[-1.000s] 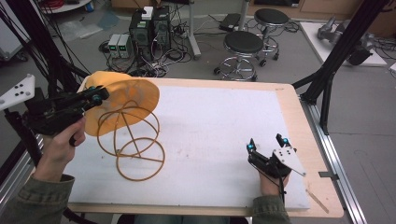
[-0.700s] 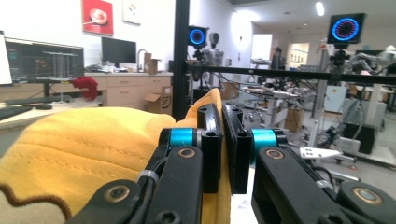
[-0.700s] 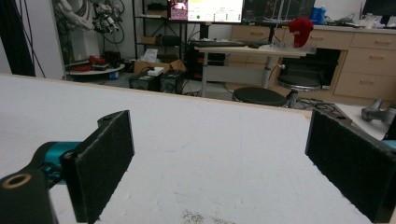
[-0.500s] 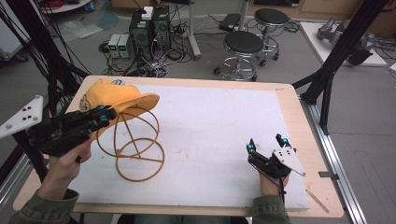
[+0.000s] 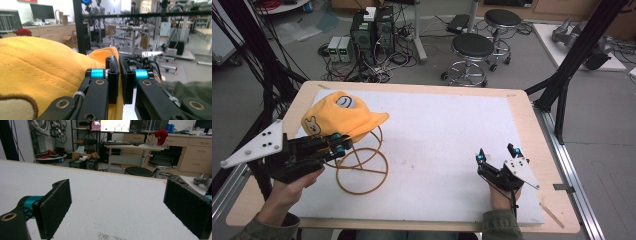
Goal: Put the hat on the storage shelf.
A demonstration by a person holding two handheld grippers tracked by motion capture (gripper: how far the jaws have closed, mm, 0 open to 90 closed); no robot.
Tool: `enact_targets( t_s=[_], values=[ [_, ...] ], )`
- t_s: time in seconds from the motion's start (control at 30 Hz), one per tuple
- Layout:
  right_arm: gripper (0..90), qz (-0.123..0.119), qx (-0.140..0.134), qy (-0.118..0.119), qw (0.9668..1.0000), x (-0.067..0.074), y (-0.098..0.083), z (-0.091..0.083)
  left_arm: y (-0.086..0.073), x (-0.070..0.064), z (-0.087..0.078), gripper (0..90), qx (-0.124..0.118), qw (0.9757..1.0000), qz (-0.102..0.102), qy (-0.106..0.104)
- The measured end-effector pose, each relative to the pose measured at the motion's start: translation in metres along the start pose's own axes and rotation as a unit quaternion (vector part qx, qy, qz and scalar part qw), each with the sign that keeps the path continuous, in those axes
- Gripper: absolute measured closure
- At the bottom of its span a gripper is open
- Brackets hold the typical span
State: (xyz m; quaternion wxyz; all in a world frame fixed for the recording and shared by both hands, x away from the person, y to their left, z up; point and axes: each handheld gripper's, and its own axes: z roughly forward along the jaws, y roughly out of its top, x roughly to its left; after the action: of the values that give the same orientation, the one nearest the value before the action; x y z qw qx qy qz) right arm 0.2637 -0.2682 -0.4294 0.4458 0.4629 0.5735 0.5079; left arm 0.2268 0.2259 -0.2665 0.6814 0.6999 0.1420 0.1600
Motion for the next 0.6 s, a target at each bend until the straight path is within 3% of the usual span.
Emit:
enact_targets(
  t_s=[0.13, 0.33, 0.6],
  values=[
    [6.8, -0.002, -0.001, 0.001, 1.0000, 0.000, 0.000, 0.000, -0.007, 0.000, 0.005, 86.3, 0.017, 0.9997, -0.007, -0.013],
    [6.8, -0.003, -0.002, 0.000, 1.0000, 0.000, 0.000, 0.000, -0.019, -0.005, 0.006, 86.1, 0.026, 0.9996, 0.000, -0.013],
    [6.8, -0.003, 0.000, 0.001, 1.0000, 0.000, 0.000, 0.000, -0.034, -0.015, 0.007, 84.7, 0.043, 0.9988, 0.024, -0.004]
  ],
)
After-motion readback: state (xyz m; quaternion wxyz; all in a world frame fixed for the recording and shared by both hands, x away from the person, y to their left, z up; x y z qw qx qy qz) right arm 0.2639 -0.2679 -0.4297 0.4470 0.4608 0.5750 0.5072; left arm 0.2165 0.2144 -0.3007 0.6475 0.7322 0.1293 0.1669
